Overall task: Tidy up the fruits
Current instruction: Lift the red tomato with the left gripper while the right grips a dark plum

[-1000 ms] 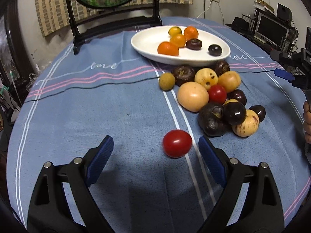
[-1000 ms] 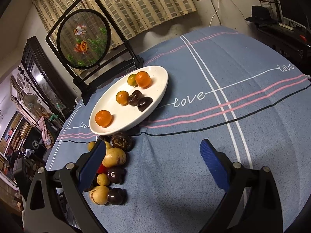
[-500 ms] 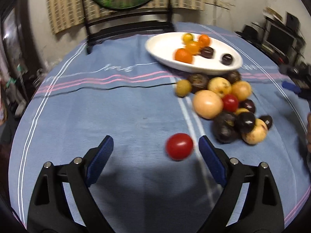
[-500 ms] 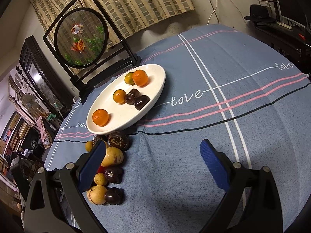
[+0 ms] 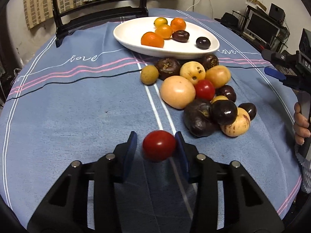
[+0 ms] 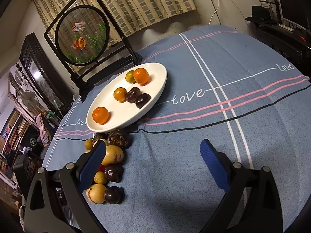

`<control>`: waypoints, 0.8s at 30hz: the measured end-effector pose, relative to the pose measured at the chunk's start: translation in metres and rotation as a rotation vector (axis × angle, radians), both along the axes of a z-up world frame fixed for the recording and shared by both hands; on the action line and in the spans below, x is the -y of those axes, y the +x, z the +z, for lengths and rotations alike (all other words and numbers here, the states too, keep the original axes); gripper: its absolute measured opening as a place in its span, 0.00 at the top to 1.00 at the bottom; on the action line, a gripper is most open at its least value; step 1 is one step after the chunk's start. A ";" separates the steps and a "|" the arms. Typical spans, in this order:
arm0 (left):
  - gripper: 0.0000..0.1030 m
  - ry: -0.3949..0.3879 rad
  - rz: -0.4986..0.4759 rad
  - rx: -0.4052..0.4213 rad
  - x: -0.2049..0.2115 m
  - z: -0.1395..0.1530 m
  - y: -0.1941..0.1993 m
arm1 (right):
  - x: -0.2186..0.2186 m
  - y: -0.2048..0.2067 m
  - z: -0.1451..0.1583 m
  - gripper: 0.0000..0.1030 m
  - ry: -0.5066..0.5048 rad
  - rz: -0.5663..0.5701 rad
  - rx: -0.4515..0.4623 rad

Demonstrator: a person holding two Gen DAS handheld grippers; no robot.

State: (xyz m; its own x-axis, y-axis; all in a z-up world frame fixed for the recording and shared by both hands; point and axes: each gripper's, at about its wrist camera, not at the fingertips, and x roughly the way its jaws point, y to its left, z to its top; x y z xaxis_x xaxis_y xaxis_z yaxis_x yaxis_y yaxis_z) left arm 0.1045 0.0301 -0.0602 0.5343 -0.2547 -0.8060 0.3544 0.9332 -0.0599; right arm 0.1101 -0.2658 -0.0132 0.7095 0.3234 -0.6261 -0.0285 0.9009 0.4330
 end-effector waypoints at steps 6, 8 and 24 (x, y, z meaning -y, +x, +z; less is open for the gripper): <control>0.69 -0.017 0.000 0.027 0.001 0.004 -0.008 | -0.010 -0.001 0.001 0.05 -0.029 0.050 0.019; 0.69 -0.024 0.023 0.053 -0.004 0.008 -0.010 | -0.021 -0.004 0.003 0.05 -0.055 0.091 0.040; 0.69 -0.144 0.099 0.043 -0.029 0.011 -0.004 | -0.154 -0.030 -0.012 0.57 -0.404 0.506 0.130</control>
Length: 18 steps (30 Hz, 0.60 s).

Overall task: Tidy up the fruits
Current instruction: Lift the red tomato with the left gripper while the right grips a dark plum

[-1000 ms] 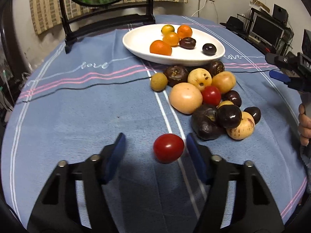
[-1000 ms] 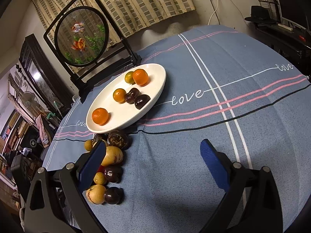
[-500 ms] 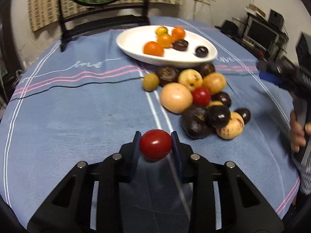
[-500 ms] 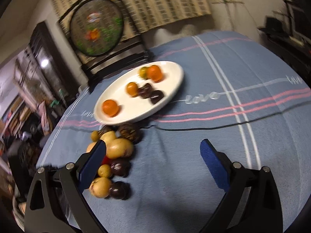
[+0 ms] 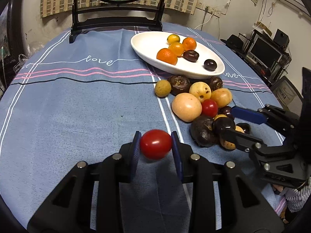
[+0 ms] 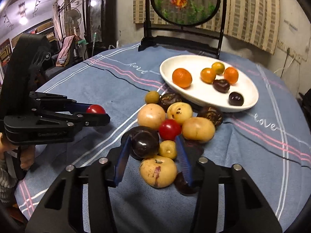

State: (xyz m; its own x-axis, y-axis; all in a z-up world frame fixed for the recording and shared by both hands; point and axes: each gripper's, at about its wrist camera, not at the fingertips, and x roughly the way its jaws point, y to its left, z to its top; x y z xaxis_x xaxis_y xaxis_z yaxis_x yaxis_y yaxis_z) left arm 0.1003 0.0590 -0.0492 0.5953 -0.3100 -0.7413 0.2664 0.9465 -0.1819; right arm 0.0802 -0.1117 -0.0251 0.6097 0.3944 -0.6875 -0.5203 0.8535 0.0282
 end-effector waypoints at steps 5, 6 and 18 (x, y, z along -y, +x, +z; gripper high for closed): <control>0.69 -0.029 -0.012 -0.011 -0.001 -0.001 0.002 | -0.011 0.000 -0.004 0.67 -0.023 0.017 -0.014; 0.69 -0.032 -0.013 -0.011 -0.001 -0.001 0.001 | -0.013 0.001 -0.006 0.69 -0.029 0.021 -0.024; 0.69 -0.030 -0.018 0.009 0.002 0.002 -0.001 | 0.005 -0.001 0.000 0.72 0.042 -0.022 -0.019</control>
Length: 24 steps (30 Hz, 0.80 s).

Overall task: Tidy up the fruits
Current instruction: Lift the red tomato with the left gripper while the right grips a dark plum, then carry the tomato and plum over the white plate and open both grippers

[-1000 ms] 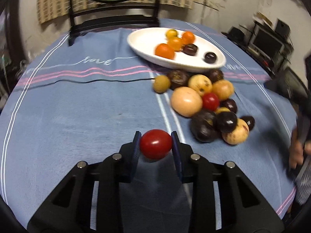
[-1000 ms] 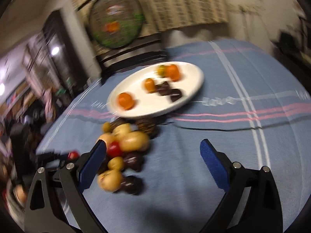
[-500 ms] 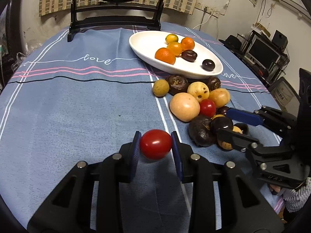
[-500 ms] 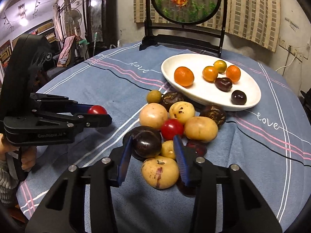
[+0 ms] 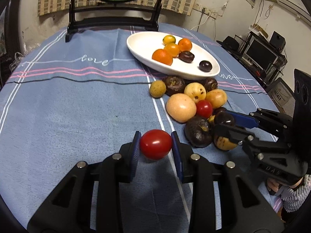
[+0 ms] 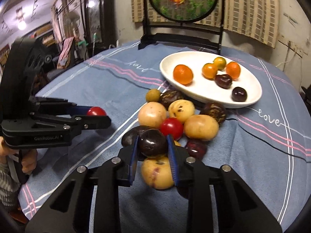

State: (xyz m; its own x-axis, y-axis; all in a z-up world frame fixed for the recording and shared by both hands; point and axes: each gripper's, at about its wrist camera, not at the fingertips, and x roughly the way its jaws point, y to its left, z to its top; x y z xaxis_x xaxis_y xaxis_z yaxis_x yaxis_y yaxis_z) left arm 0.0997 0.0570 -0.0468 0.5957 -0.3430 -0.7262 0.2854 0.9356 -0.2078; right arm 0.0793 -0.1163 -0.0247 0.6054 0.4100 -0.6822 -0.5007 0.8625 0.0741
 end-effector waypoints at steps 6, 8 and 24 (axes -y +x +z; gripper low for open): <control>0.69 0.054 0.015 0.067 0.010 0.035 0.028 | 0.033 0.015 0.023 0.72 0.081 -0.079 0.003; 0.69 0.058 0.024 0.102 0.015 0.054 0.043 | 0.050 0.031 0.043 0.72 0.109 -0.131 0.023; 0.67 0.053 0.065 0.002 0.062 0.026 0.201 | 0.039 0.141 0.014 0.71 0.157 -0.189 -0.119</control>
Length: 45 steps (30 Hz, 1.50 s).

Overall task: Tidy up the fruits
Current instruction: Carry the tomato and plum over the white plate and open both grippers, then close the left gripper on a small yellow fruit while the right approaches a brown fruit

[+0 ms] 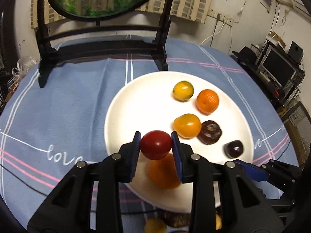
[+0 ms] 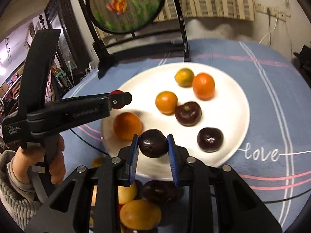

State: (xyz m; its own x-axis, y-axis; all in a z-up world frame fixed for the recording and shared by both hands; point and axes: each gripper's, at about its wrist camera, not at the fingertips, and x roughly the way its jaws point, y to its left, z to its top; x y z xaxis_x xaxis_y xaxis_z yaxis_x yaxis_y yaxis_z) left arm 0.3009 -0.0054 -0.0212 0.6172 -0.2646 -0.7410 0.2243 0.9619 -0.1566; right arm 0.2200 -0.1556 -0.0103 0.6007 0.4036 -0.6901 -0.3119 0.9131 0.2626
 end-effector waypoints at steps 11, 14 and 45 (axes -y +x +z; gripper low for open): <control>0.33 -0.013 0.027 0.024 -0.010 0.004 0.001 | 0.018 -0.013 0.009 0.36 0.005 -0.067 0.083; 0.26 -0.002 0.031 0.045 -0.013 0.009 -0.011 | 0.026 -0.016 0.013 0.35 0.009 -0.086 0.097; 0.06 0.158 0.203 0.035 -0.078 -0.019 -0.104 | 0.091 -0.074 0.018 0.05 0.162 -0.272 0.089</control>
